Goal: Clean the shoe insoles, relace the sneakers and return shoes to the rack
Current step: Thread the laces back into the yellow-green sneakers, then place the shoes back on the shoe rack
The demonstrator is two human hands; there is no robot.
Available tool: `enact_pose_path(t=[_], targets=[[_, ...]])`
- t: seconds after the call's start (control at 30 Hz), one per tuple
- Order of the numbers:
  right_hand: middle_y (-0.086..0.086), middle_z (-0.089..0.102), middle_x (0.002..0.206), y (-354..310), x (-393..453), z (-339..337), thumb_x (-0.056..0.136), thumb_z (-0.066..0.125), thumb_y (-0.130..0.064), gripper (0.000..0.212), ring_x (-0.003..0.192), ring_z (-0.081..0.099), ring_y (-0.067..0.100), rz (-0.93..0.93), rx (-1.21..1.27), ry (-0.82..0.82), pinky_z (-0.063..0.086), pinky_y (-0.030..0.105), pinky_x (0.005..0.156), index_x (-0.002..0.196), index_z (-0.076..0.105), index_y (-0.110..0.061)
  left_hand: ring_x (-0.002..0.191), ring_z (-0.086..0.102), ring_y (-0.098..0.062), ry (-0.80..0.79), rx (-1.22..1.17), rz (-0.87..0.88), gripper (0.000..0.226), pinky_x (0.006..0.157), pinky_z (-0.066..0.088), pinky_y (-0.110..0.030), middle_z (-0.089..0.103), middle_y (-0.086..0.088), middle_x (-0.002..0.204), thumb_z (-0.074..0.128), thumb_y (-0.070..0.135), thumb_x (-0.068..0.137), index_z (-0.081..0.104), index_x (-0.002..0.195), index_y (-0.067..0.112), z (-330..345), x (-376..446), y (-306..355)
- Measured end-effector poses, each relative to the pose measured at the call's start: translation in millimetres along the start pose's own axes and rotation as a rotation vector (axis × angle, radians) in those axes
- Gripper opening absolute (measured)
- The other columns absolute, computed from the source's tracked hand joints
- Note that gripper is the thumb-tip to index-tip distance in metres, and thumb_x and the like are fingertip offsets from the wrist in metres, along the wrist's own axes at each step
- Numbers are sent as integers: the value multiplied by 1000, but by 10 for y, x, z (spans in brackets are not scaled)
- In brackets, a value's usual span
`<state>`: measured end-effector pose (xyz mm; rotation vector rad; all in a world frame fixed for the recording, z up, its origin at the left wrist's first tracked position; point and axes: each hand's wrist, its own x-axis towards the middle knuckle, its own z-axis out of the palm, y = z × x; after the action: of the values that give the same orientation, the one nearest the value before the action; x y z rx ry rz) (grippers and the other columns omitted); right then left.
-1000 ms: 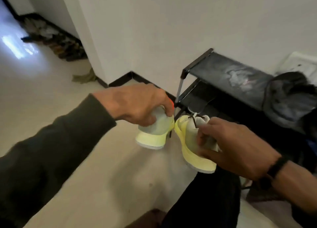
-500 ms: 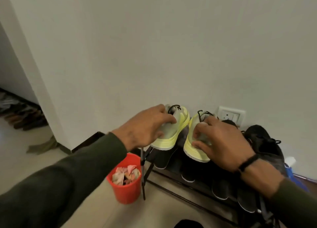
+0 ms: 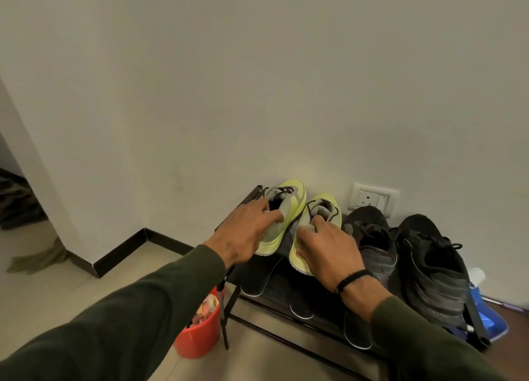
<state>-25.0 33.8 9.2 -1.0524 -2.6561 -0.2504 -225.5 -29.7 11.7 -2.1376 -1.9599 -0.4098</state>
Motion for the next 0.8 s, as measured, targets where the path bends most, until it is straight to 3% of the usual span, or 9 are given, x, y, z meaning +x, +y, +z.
enact_pose_path(t=[0.17, 0.27, 0.33, 0.37, 0.43, 0.53, 0.63, 0.8], targets=[[3, 40, 120, -32, -97, -175, 96, 58, -30, 10, 86, 56, 25, 42, 159, -47, 54, 40, 66, 101, 55, -22, 104, 58, -31, -8, -13, -58, 43, 83, 54, -47, 41, -8, 136, 72, 27, 88, 55, 127, 26, -86, -32, 261], [7, 40, 133, 60, -263, -472, 92, 62, -37, 29, 99, 59, 31, -7, 164, -56, 55, 44, 78, 118, 58, -23, 96, 62, -33, 18, -64, 66, 36, 79, 55, -43, 49, -12, 128, 68, 32, 87, 63, 120, 18, -226, -40, 598], [12, 44, 130, 232, -381, -679, 91, 62, -37, 32, 100, 61, 37, -3, 81, -67, 54, 45, 82, 118, 60, -21, 95, 62, -34, 12, -90, 167, 36, 86, 49, -33, 59, -18, 117, 68, 33, 86, 65, 113, 9, -301, 68, 871], [14, 47, 126, 335, -490, -733, 90, 61, -36, 30, 100, 61, 40, 17, 61, -66, 52, 43, 81, 116, 61, -19, 97, 62, -36, -21, -73, 194, 40, 87, 50, -38, 62, -18, 114, 63, 39, 85, 65, 112, 9, -286, 126, 1021], [19, 50, 120, 498, -711, -749, 90, 60, -34, 30, 99, 59, 42, 56, 29, -89, 45, 41, 77, 111, 64, -12, 95, 63, -42, -94, -25, 207, 41, 81, 53, -49, 64, -20, 102, 53, 43, 82, 66, 102, 10, -269, 198, 1328], [22, 58, 109, 845, -1145, -622, 87, 62, -25, 25, 97, 61, 42, 158, 12, -66, 42, 40, 72, 100, 59, -4, 86, 65, -45, -155, -49, 204, 21, 68, 50, -48, 57, -18, 86, 61, 28, 83, 56, 85, 8, -180, 280, 2061], [21, 62, 105, 1210, -1627, -519, 86, 59, -23, 22, 92, 62, 40, 344, 69, 44, 39, 35, 69, 99, 61, -6, 92, 64, -43, -156, -103, 267, 19, 69, 45, -44, 56, -17, 95, 64, 23, 85, 50, 88, 10, -39, 348, 2711], [20, 59, 102, 1694, -2477, -434, 87, 56, -25, 21, 89, 60, 43, 390, 50, 10, 52, 46, 73, 92, 68, -9, 105, 61, -39, -150, -93, 467, 40, 74, 50, -44, 61, -14, 114, 55, 43, 86, 66, 112, 15, 299, 361, 3293]])
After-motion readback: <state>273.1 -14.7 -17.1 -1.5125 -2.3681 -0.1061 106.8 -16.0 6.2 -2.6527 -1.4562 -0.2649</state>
